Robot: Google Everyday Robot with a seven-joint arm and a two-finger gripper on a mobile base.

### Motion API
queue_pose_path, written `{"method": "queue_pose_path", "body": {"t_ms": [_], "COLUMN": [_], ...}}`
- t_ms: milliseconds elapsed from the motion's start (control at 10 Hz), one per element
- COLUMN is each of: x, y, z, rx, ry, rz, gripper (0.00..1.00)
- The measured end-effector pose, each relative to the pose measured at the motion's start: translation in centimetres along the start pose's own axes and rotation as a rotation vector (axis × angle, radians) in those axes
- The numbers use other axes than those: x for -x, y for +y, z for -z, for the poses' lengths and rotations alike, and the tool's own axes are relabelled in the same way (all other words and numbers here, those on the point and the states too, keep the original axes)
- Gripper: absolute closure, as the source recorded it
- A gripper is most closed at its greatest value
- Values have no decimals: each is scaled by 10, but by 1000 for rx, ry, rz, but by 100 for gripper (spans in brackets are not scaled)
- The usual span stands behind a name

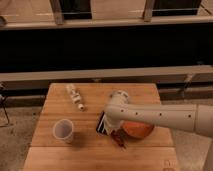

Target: Drag the pepper across the table

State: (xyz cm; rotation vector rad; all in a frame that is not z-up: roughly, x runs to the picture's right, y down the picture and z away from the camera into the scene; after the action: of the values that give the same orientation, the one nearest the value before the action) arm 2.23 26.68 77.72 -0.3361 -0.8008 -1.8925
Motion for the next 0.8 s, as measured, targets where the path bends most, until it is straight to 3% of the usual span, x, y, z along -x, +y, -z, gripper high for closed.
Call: {"method": "queue_pose_path", "body": {"t_ms": [800], "x": [-36], "y": [-8], "z": [0], "rx": [-18], "ry": [15], "rz": [64], "gripper": [100]}}
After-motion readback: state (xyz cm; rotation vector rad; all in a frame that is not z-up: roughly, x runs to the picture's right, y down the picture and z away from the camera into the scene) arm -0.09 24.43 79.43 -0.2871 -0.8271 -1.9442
